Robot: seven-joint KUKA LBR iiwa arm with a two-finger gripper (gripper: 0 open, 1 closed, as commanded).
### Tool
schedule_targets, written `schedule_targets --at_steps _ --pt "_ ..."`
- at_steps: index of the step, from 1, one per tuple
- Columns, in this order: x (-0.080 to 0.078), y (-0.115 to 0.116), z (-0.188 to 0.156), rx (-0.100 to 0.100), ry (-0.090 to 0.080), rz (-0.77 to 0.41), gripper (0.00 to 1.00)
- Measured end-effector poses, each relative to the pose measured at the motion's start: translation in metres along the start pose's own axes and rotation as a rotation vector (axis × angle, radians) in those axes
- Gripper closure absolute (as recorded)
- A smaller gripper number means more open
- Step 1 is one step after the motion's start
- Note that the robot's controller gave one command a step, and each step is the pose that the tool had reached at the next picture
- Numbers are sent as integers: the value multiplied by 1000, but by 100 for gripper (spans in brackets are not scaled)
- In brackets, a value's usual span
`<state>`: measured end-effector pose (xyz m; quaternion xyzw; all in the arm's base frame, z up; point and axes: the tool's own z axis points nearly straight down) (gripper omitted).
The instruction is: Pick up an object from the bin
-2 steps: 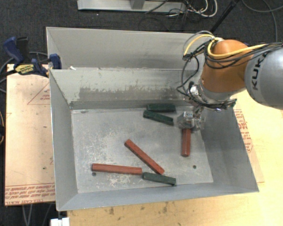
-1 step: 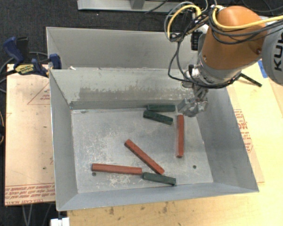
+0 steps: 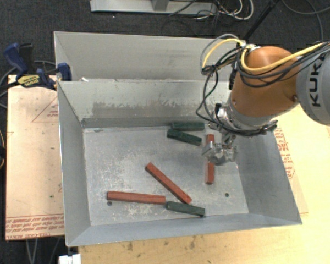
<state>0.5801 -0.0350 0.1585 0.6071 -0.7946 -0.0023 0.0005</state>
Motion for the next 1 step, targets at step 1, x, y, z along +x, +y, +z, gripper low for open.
schedule_targets --at_steps 1 --pt "0 -1 -2 4 -1 0 0"
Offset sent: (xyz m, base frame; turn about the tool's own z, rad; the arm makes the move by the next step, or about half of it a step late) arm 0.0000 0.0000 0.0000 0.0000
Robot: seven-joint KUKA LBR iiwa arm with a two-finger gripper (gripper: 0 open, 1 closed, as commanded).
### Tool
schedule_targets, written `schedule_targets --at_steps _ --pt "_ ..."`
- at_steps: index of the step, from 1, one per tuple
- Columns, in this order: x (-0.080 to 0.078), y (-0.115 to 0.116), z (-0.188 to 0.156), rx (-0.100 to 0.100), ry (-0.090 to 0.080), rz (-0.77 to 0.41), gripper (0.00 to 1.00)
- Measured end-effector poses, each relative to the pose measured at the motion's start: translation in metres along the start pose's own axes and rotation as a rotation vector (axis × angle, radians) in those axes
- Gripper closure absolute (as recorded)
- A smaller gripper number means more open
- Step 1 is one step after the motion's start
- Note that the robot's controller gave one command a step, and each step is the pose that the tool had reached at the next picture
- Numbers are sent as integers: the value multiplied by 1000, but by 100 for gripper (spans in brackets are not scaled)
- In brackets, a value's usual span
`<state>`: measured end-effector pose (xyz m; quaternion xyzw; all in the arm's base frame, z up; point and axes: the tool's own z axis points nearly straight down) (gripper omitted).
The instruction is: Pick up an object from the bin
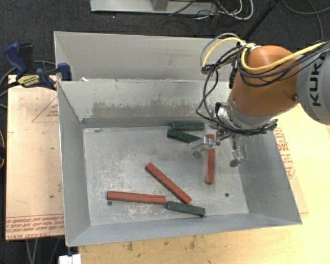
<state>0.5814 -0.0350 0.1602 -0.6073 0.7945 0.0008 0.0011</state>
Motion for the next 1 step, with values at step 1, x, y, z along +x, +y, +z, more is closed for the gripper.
schedule_targets --at_steps 1 --pt "24 -26 94 -5 1 -148 0"
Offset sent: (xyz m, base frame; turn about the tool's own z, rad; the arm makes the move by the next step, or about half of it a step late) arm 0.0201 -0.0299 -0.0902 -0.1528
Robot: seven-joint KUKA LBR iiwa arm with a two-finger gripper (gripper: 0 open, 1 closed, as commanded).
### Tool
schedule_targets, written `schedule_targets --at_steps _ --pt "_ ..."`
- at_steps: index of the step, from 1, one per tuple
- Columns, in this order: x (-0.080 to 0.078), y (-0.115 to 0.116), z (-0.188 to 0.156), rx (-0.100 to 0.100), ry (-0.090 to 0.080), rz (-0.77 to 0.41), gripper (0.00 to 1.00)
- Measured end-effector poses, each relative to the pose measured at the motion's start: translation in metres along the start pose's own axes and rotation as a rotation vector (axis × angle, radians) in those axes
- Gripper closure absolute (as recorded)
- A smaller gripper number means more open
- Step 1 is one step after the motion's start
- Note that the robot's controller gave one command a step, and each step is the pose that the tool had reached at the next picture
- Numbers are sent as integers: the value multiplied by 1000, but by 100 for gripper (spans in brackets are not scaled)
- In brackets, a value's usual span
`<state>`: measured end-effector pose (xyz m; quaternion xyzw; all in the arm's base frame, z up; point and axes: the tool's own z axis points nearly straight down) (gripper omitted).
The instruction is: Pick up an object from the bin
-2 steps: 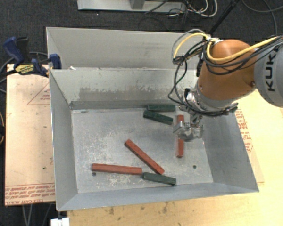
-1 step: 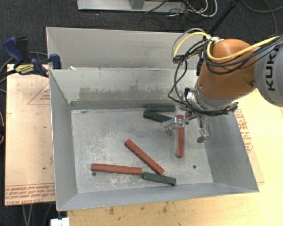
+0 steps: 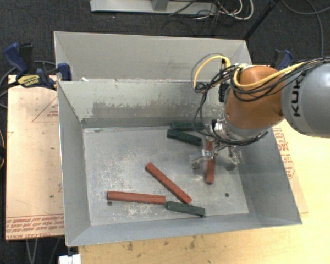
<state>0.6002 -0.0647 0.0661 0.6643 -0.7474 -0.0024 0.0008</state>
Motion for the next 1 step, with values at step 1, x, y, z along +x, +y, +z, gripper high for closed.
schedule_targets --at_steps 1 --pt "-1 -1 -4 5 -1 0 100"
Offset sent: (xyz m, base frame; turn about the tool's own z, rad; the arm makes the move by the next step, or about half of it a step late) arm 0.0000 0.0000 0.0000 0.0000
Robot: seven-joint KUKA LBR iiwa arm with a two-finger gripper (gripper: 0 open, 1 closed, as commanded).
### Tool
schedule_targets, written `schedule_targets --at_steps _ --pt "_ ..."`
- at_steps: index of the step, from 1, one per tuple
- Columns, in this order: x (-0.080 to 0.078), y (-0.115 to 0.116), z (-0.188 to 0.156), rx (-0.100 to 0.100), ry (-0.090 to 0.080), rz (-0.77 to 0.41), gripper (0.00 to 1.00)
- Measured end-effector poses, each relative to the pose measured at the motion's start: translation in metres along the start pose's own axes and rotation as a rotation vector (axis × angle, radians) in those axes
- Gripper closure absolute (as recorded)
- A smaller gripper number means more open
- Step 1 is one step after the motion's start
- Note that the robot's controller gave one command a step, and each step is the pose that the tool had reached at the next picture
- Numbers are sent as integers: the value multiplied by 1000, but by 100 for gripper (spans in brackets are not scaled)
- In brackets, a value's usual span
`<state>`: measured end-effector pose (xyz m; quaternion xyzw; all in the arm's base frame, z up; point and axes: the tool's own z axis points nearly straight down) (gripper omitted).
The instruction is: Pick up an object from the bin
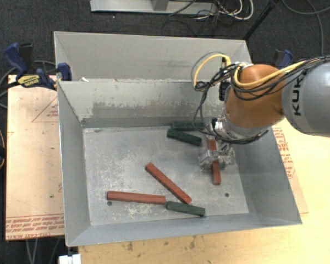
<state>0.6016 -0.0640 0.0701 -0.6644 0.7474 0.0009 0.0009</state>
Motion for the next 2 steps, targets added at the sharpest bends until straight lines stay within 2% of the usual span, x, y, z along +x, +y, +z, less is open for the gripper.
schedule_targets --at_steps 1,2 --pt "21 -16 -156 9 1 -270 100" --pt "26 7 -142 -2 -1 -313 100"
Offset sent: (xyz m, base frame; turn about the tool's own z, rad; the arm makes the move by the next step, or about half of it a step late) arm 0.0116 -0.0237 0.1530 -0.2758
